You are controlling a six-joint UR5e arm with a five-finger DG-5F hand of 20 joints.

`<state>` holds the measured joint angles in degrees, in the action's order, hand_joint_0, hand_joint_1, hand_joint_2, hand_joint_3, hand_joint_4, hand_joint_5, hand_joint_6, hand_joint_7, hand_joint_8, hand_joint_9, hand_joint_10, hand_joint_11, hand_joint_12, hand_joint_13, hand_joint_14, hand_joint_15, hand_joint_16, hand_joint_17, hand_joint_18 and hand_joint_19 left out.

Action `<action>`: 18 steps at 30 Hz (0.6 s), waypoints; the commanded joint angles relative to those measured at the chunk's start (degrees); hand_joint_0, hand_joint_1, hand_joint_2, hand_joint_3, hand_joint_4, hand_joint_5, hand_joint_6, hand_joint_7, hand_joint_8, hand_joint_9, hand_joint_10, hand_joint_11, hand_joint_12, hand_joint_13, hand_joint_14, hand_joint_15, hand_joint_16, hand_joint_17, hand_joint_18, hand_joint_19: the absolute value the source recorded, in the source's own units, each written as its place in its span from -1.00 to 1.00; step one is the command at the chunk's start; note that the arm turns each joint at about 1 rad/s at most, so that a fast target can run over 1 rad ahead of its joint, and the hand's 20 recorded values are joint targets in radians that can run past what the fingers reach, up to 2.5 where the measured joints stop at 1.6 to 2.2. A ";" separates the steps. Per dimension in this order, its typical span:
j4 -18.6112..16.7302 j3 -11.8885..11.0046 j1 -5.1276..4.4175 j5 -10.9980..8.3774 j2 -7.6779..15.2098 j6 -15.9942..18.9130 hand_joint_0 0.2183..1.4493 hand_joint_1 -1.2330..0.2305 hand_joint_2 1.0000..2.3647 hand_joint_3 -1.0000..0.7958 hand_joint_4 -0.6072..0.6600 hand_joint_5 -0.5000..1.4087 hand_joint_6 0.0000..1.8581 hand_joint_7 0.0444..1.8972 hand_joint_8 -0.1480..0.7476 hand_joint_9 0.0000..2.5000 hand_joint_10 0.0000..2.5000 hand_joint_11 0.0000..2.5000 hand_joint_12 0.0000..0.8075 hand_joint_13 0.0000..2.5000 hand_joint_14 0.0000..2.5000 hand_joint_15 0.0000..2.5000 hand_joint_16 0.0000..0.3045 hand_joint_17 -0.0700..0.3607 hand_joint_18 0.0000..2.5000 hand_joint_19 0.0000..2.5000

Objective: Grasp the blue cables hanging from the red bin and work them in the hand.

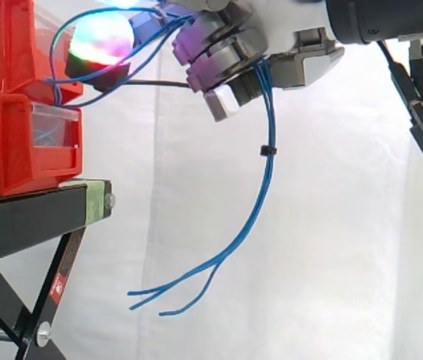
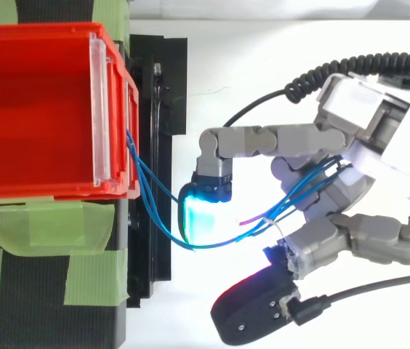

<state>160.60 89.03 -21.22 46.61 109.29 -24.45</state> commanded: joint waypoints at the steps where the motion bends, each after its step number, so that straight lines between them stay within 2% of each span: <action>1: 0.07 0.00 -0.05 0.06 0.05 -1.04 -0.03 -0.20 -1.00 -1.00 0.38 0.23 -1.00 0.62 0.70 0.23 1.00 1.00 0.69 0.57 1.00 0.49 0.40 0.07 0.87 -0.49; 5: -0.11 0.00 -0.05 -0.03 0.05 -1.30 0.08 -0.25 -0.98 -0.71 0.35 0.24 -1.00 0.62 0.70 0.23 1.00 1.00 0.69 0.57 1.00 0.49 0.40 0.07 0.87 -0.49; 11: -0.20 0.00 -0.05 -0.12 0.05 -1.30 0.02 -0.26 -0.96 -0.33 0.33 0.24 -1.00 0.63 0.70 0.23 1.00 1.00 0.69 0.57 1.00 0.49 0.40 0.07 0.87 -0.49; 15: -0.72 0.00 -0.05 -0.12 0.05 -1.48 -0.01 -0.26 -0.96 -0.20 0.33 0.23 -1.00 0.62 0.70 0.23 1.00 1.00 0.69 0.57 1.00 0.49 0.40 0.07 0.87 -0.49; 18: -1.43 0.00 -0.05 0.06 -0.04 -2.36 0.01 -0.23 -0.96 -0.27 0.32 0.22 -1.00 0.62 0.70 0.23 1.00 1.00 0.69 0.57 1.00 0.49 0.40 0.07 0.87 -0.49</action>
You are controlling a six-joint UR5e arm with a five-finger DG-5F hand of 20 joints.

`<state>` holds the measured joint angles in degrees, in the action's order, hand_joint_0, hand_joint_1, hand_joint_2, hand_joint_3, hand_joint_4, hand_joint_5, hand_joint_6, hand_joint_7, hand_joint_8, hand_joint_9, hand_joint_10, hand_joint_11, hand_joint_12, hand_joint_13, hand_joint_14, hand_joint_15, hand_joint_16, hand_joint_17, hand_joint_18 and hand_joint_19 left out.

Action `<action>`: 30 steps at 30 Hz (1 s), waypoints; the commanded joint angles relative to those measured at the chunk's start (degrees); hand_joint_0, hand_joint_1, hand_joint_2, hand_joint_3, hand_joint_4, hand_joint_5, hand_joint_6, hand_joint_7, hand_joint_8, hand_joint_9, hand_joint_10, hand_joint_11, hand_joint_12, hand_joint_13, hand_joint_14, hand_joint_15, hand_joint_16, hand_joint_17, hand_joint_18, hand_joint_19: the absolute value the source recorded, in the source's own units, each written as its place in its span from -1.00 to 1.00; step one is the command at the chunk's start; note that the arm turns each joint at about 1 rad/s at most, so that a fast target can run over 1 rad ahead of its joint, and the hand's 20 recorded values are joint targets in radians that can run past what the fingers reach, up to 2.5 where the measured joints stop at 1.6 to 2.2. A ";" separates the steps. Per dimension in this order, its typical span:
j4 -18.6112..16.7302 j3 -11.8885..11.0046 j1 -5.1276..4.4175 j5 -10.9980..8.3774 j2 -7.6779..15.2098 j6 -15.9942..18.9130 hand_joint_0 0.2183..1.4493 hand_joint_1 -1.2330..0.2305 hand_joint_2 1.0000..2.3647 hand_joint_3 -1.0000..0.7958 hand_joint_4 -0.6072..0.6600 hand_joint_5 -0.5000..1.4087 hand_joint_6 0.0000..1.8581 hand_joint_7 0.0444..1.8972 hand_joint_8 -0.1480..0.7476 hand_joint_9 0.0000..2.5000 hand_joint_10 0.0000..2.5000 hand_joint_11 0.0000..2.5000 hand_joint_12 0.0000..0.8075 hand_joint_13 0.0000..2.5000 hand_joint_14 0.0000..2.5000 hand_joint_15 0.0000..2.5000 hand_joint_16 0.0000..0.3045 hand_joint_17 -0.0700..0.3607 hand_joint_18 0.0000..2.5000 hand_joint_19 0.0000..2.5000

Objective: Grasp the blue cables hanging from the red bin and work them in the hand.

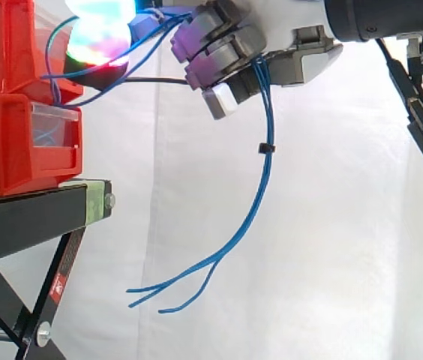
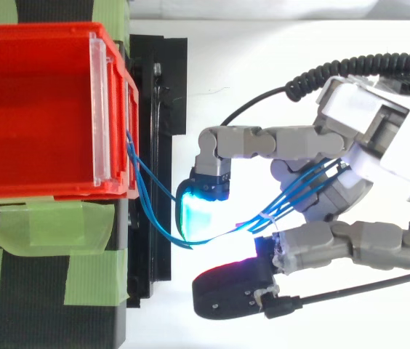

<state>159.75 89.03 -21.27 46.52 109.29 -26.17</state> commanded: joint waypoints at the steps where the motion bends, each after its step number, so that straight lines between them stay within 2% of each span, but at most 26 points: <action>1: -0.58 0.00 0.00 0.15 -0.04 -0.64 0.02 -0.21 -0.97 -0.39 0.33 0.21 -1.00 0.62 0.70 0.23 1.00 1.00 0.69 0.57 1.00 0.49 0.40 0.07 0.87 -0.49; 5: -0.93 0.00 0.00 0.24 0.04 -2.49 -0.03 -0.16 -0.98 -0.74 0.34 0.21 -1.00 0.61 0.70 0.23 1.00 1.00 0.69 0.57 1.00 0.49 0.40 0.07 0.87 -0.49; 7: -0.93 0.00 0.00 0.24 -0.04 -3.28 -0.05 -0.14 -0.99 -0.83 0.35 0.21 -1.00 0.60 0.70 0.23 1.00 1.00 0.69 0.57 1.00 0.49 0.40 0.07 0.87 -0.49; 13: -0.93 0.00 0.00 0.07 -0.04 -3.45 -0.05 -0.12 -1.00 -0.93 0.35 0.24 -1.00 0.62 0.70 0.23 1.00 1.00 0.69 0.57 1.00 0.49 0.40 0.07 0.87 -0.49; 15: -0.93 0.00 0.00 0.07 0.04 -3.45 -0.04 -0.13 -1.00 -0.92 0.35 0.25 -1.00 0.62 0.70 0.23 1.00 1.00 0.69 0.57 1.00 0.49 0.40 0.07 0.87 -0.49; 19: -0.93 0.00 0.00 -0.02 0.04 -3.45 0.06 -0.19 -0.98 -0.70 0.35 0.24 -1.00 0.63 0.70 0.23 1.00 1.00 0.69 0.57 1.00 0.49 0.40 0.07 0.87 -0.49; 22: -1.37 0.00 0.00 -0.02 0.04 -3.45 0.08 -0.21 -0.98 -0.62 0.35 0.22 -1.00 0.62 0.70 0.23 1.00 1.00 0.69 0.57 1.00 0.49 0.40 0.07 0.87 -0.49; 30: -2.25 0.00 0.00 -0.02 0.04 -3.54 0.09 -0.23 -0.97 -0.54 0.34 0.20 -1.00 0.64 0.70 0.23 1.00 1.00 0.69 0.57 1.00 0.49 0.40 0.07 0.87 -0.49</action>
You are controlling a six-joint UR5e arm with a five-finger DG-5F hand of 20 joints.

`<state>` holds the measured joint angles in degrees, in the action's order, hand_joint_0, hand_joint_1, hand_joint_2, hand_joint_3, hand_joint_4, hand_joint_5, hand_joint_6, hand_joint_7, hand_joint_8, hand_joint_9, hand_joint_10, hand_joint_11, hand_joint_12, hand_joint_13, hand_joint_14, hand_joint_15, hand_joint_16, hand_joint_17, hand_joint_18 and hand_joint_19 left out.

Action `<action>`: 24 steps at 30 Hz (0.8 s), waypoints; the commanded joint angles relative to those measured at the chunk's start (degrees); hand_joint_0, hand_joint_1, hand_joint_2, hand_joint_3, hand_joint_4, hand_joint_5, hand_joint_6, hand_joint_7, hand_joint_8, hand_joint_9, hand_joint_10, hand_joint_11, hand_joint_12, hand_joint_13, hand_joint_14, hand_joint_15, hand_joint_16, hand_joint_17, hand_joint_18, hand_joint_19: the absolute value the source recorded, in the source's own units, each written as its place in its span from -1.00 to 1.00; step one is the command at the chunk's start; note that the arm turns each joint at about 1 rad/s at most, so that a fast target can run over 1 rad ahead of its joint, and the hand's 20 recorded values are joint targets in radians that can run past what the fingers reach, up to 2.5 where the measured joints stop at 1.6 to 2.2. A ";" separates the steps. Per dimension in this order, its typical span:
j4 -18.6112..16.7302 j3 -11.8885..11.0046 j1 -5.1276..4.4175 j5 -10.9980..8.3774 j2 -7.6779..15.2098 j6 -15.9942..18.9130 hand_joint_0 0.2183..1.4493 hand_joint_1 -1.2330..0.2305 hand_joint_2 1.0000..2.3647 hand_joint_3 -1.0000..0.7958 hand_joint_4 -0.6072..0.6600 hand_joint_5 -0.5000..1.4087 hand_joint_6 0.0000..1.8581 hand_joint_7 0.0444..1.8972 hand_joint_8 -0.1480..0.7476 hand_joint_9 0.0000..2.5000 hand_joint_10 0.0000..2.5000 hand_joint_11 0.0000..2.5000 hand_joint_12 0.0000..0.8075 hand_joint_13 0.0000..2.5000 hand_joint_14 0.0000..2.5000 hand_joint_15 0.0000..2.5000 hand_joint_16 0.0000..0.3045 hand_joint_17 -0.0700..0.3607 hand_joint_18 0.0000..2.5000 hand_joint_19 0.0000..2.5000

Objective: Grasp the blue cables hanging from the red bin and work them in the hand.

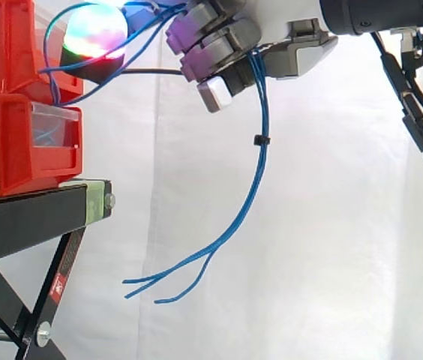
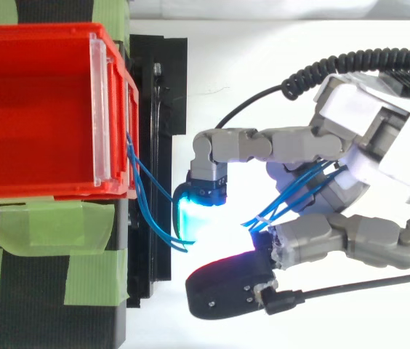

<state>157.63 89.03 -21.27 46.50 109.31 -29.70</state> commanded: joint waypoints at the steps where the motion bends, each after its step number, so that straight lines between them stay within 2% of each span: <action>1: -0.13 0.00 0.00 0.00 0.03 -0.01 0.09 -0.24 -0.97 -0.53 0.33 0.20 -1.00 0.66 0.70 0.23 1.00 1.00 0.69 0.57 1.00 0.49 0.40 0.07 0.87 -0.49; 5: -0.13 0.00 0.00 0.00 -0.06 0.08 0.09 -0.25 -0.97 -0.47 0.29 0.19 -1.00 0.74 0.70 0.23 1.00 1.00 0.69 0.57 1.00 0.49 0.40 0.07 0.87 -0.49; 10: 0.04 0.00 0.00 0.00 0.20 -0.01 0.09 -0.25 -0.97 -0.42 0.29 0.15 -0.90 0.70 0.70 0.23 1.00 1.00 0.69 0.57 1.00 0.49 0.40 0.07 0.87 -0.49; 19: 3.56 0.00 0.00 0.09 0.20 0.25 0.10 -0.26 -0.97 -0.42 0.29 0.12 -0.86 0.69 0.70 0.23 1.00 1.00 0.69 0.57 1.00 0.49 0.40 0.07 0.87 -0.49; 24: 3.82 0.00 0.00 0.17 0.20 0.34 0.11 -0.25 -0.97 -0.43 0.29 0.12 -0.85 0.68 0.70 0.23 1.00 1.00 0.69 0.57 1.00 0.49 0.40 0.07 0.87 -0.49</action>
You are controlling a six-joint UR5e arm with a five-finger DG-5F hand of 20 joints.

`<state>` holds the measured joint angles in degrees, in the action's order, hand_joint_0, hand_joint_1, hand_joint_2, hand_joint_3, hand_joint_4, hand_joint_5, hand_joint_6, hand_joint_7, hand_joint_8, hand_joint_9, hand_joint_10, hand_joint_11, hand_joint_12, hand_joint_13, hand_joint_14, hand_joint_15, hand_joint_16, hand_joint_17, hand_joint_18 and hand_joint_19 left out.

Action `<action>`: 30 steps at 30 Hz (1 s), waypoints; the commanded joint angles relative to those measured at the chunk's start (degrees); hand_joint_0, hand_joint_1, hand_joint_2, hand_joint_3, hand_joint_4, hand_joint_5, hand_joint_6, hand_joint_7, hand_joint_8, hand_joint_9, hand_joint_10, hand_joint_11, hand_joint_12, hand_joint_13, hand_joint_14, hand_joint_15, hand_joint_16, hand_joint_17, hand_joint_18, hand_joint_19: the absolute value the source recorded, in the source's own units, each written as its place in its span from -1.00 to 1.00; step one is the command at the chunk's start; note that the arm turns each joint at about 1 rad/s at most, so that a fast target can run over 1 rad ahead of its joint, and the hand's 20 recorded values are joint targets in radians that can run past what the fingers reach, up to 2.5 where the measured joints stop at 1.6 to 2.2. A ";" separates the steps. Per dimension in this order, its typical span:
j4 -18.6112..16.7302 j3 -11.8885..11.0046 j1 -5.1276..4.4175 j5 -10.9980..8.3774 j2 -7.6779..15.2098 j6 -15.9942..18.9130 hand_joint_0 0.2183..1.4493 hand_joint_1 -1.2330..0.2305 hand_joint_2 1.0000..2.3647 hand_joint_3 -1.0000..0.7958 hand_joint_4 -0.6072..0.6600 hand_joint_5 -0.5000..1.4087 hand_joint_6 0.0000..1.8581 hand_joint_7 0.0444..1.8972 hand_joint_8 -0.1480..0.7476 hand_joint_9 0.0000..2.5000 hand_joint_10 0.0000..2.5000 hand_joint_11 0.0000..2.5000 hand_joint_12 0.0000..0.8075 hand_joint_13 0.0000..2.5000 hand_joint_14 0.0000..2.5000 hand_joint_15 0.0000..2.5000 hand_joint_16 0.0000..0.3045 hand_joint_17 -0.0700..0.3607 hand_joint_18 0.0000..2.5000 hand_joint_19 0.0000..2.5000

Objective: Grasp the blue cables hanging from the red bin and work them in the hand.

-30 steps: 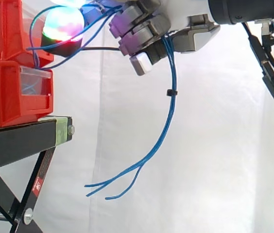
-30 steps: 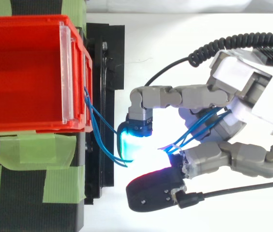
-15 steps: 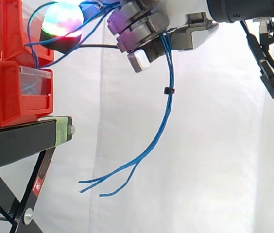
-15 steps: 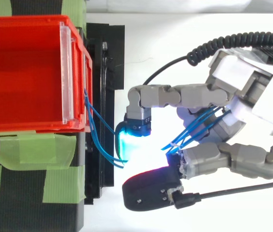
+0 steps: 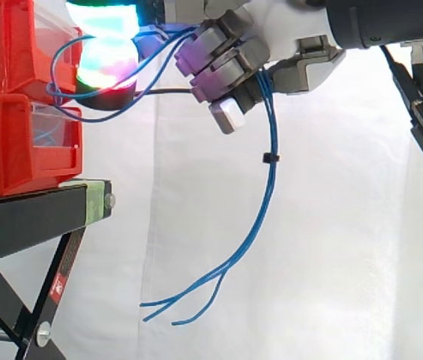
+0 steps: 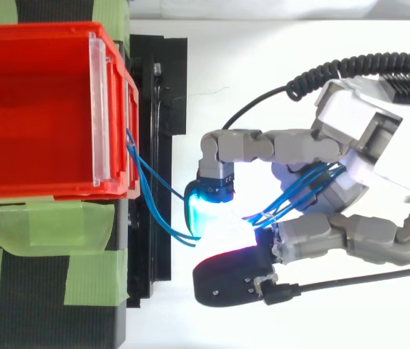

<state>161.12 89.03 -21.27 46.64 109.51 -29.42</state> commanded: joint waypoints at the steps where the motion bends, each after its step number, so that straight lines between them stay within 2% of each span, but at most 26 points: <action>1: 0.42 0.00 0.00 0.03 0.00 0.07 0.11 -0.25 -0.97 -0.43 0.29 0.11 -0.85 0.69 0.70 0.23 1.00 1.00 0.69 0.57 1.00 0.49 0.40 0.07 0.87 -0.49; 7: 0.60 1.67 -0.09 -0.06 -0.09 0.07 0.11 -0.25 -0.97 -0.41 0.29 0.10 -0.82 0.67 0.70 0.23 1.00 1.00 0.69 0.57 1.00 0.49 0.40 0.07 0.87 -0.49; 11: -1.86 2.73 -0.35 -0.24 0.00 0.07 0.12 -0.25 -0.97 -0.41 0.27 0.10 -0.82 0.66 0.70 0.23 1.00 1.00 0.69 0.57 1.00 0.49 0.40 0.07 0.87 -0.49; 18: -2.48 2.73 -0.70 -0.41 0.00 0.07 0.11 -0.25 -0.96 -0.42 0.27 0.10 -0.81 0.66 0.70 0.23 1.00 1.00 0.69 0.57 1.00 0.49 0.40 0.07 0.87 -0.49; 30: -3.00 2.73 -0.62 -0.15 0.00 0.07 0.11 -0.25 -0.97 -0.42 0.29 0.09 -0.81 0.65 0.70 0.23 1.00 1.00 0.69 0.57 1.00 0.49 0.40 0.07 0.87 -0.49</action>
<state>158.36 91.76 -21.90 46.31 109.51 -29.35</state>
